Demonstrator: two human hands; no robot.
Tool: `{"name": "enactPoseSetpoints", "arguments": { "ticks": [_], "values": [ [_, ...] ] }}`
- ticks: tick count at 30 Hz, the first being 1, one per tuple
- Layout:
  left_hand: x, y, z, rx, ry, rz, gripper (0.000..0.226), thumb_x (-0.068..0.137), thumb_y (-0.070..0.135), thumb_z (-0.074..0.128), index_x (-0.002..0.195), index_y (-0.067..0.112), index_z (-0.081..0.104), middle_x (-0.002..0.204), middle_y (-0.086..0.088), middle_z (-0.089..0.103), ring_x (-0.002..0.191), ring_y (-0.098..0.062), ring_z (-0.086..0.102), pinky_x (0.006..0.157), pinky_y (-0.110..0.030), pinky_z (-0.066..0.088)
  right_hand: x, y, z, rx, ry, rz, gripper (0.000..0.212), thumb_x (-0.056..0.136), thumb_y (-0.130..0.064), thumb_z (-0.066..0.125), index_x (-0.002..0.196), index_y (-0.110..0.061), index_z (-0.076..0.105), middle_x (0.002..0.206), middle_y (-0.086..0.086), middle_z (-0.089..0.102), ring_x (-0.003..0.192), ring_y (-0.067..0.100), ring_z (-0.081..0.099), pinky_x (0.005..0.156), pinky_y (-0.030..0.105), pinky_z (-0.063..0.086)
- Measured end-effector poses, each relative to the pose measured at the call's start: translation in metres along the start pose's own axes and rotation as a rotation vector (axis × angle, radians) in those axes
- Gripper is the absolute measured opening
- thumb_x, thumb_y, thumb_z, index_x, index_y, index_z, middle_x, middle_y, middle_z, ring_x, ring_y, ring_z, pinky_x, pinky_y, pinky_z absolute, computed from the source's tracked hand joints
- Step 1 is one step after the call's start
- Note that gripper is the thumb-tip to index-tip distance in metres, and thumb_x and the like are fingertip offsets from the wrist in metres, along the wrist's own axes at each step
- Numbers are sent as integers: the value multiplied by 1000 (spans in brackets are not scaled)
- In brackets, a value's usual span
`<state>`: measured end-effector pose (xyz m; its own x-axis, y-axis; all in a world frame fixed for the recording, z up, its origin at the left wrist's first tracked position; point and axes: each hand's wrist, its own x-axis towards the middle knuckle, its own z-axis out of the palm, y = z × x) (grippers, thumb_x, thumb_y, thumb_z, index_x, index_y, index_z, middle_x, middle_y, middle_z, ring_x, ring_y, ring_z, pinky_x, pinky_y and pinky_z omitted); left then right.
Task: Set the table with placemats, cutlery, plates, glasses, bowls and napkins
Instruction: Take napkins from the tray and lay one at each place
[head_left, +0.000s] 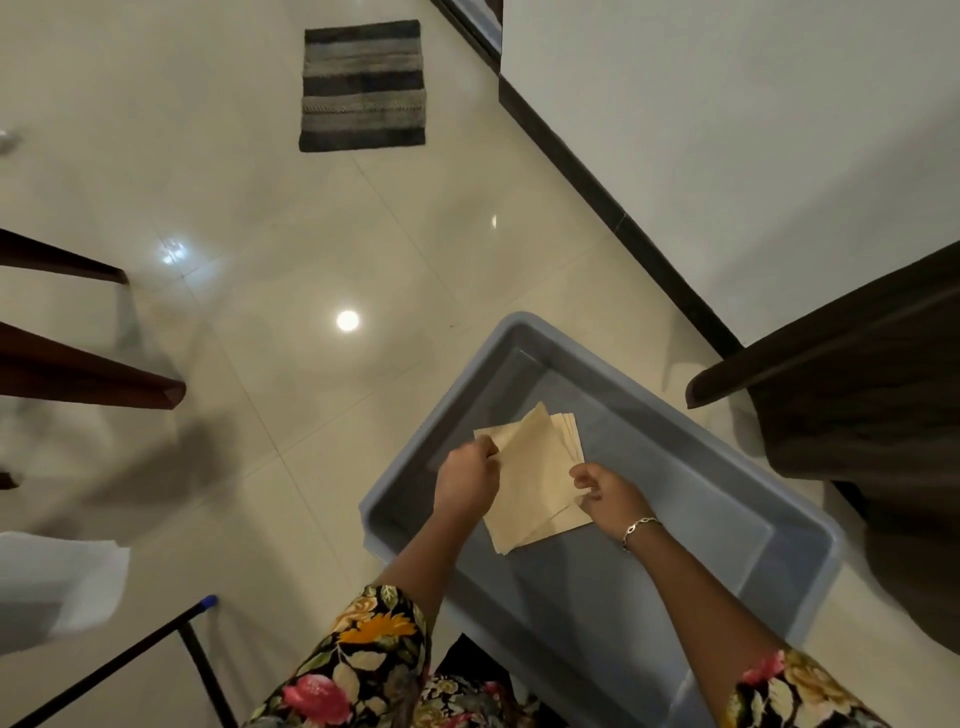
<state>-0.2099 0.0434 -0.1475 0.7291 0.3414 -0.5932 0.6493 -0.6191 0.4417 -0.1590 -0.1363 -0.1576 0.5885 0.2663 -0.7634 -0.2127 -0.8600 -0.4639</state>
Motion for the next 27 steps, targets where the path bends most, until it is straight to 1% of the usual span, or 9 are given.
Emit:
{"name": "enactPoseSetpoints", "arguments": {
  "ticks": [4,7,13,17,19,21,23,24,27],
  "values": [
    [-22,4,-11,-45,45,91,21,95,12,45,109,9,59,108,-8,66,98,-26,60,80,-35,48,-19,-13,-11,61,58,0,36,86,3,50,121,-7,54,120,13,58,109,25,56,93,30,43],
    [-37,8,-22,-78,56,157,19,95,11,46,108,10,60,109,-7,67,100,-26,59,83,-35,48,-30,-25,-16,107,79,-3,42,86,3,51,127,-9,50,127,10,55,115,24,53,88,25,41],
    [-69,25,-67,-137,38,361,20,95,9,48,109,10,62,111,-4,65,100,-20,59,87,-31,48,-52,-49,-36,285,112,-74,69,79,10,62,139,-9,36,146,8,37,135,23,34,107,35,32],
    [-104,35,-106,-226,43,394,14,92,7,51,99,12,62,98,-1,62,94,-20,58,82,-33,48,-83,-71,-48,358,95,-152,72,76,16,61,139,-8,37,147,10,36,137,24,31,105,32,34],
    [-126,37,-123,-347,58,402,13,92,8,52,89,17,61,91,2,60,89,-17,57,79,-31,48,-102,-79,-52,484,78,-178,61,77,21,55,133,-2,43,142,20,41,133,31,37,89,23,44],
    [-152,37,-138,-509,78,393,19,92,5,52,83,21,58,85,4,58,82,-11,55,74,-24,45,-121,-81,-52,630,12,-155,49,80,23,49,126,5,48,125,29,51,122,37,48,73,22,51],
    [-184,33,-148,-700,94,373,21,90,1,53,80,19,58,80,2,58,74,-10,54,68,-21,44,-138,-75,-48,666,-66,-140,41,84,16,49,124,3,50,104,15,62,98,25,61,71,24,48],
    [-201,31,-150,-789,104,359,18,89,1,55,80,17,59,77,2,58,71,-10,55,65,-21,44,-147,-73,-45,678,-95,-151,38,85,10,51,122,0,52,101,11,63,89,18,61,74,25,45],
    [-257,22,-149,-997,191,307,9,82,5,60,80,13,58,67,2,57,60,-10,52,54,-19,44,-182,-71,-36,795,-184,-220,18,86,1,56,100,-8,61,92,9,62,85,17,59,79,30,46]
  ]
}}
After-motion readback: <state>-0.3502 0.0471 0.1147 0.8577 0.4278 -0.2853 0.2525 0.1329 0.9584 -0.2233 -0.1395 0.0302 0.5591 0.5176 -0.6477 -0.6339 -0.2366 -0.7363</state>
